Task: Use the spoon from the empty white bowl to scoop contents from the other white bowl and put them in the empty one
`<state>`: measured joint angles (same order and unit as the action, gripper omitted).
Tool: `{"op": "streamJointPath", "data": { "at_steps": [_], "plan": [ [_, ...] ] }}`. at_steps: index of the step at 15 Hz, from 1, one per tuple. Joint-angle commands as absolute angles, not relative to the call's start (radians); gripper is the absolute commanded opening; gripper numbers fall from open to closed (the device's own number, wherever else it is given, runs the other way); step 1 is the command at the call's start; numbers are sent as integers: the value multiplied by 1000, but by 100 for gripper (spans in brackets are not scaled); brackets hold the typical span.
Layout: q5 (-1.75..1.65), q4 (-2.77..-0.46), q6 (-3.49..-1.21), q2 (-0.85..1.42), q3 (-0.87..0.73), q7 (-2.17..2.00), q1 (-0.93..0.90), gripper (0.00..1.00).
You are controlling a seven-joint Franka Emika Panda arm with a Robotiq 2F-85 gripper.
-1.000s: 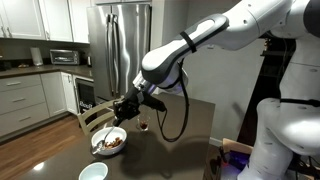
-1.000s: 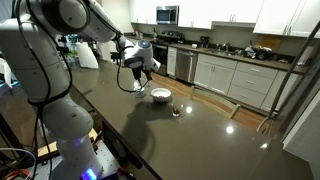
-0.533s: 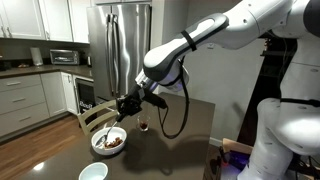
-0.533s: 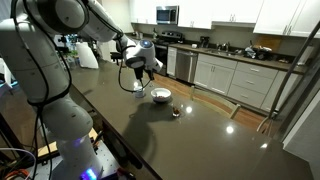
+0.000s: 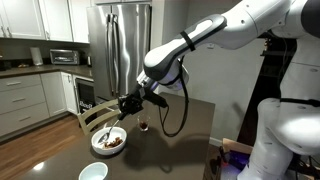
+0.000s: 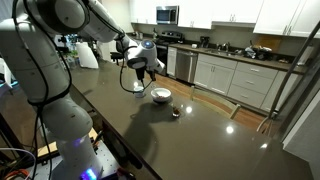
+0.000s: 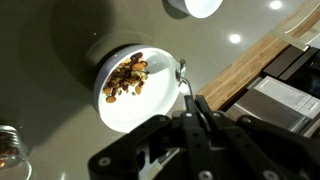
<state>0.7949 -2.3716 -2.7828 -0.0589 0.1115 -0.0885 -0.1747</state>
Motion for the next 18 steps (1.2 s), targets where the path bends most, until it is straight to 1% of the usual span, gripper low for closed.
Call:
{"op": "streamJointPath", "data": {
  "at_steps": [1, 8, 10, 18],
  "plan": [
    [795, -2372, -2783, -58, 112, -89, -175, 5],
    [795, -2372, -2783, -58, 112, -89, -175, 5],
    [792, -2372, -2783, -58, 112, -90, -174, 4],
    [717, -2402, -2816, -69, 108, -132, -148, 4]
  ]
}}
